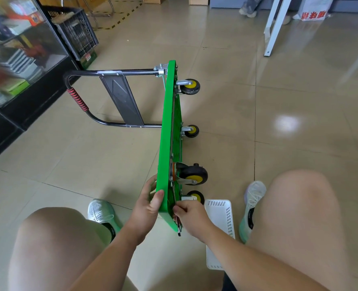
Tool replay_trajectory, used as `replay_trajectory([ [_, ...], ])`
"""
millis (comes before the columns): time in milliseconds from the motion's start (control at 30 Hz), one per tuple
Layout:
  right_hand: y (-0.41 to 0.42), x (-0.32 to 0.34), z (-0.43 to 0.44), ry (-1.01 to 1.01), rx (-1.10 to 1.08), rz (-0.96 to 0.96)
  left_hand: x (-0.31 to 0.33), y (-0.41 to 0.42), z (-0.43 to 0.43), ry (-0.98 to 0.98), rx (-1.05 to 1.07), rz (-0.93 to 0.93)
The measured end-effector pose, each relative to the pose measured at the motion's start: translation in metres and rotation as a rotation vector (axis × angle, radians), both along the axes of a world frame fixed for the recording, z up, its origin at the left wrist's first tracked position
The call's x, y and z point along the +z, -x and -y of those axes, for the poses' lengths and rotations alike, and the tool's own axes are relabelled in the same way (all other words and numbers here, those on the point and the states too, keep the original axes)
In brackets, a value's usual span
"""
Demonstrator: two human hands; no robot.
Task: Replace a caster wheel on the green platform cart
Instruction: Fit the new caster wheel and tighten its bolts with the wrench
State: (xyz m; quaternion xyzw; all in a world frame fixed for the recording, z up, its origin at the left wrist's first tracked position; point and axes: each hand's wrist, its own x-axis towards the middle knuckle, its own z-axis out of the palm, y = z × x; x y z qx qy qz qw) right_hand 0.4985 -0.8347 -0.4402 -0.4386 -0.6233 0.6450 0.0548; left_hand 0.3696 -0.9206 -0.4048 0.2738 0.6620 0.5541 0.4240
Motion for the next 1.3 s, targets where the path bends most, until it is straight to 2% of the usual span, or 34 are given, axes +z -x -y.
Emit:
replay_trajectory([
  [300, 0.003, -0.004, 0.002, -0.105, -0.045, 0.009, 0.002, 0.001, 0.001, 0.000, -0.022, -0.018],
  [567, 0.001, -0.001, 0.009, 0.092, -0.113, -0.050, -0.006, 0.005, 0.002, 0.005, -0.025, -0.005],
  [667, 0.000, 0.002, 0.009, 0.109, -0.123, -0.047, -0.005, 0.005, 0.001, 0.009, -0.028, -0.005],
  [867, 0.004, 0.007, 0.012, 0.023, -0.105, 0.005, -0.004, 0.003, 0.001, -0.007, -0.035, -0.002],
  [1033, 0.002, 0.008, 0.014, -0.220, -0.091, 0.150, -0.002, 0.002, 0.001, 0.002, -0.015, 0.008],
  [1167, 0.004, 0.014, 0.017, -0.066, -0.142, 0.072, 0.000, 0.000, 0.000, -0.002, -0.007, 0.011],
  [1300, 0.006, 0.022, 0.010, -0.042, -0.111, 0.077, 0.001, 0.000, 0.000, 0.001, 0.001, 0.012],
])
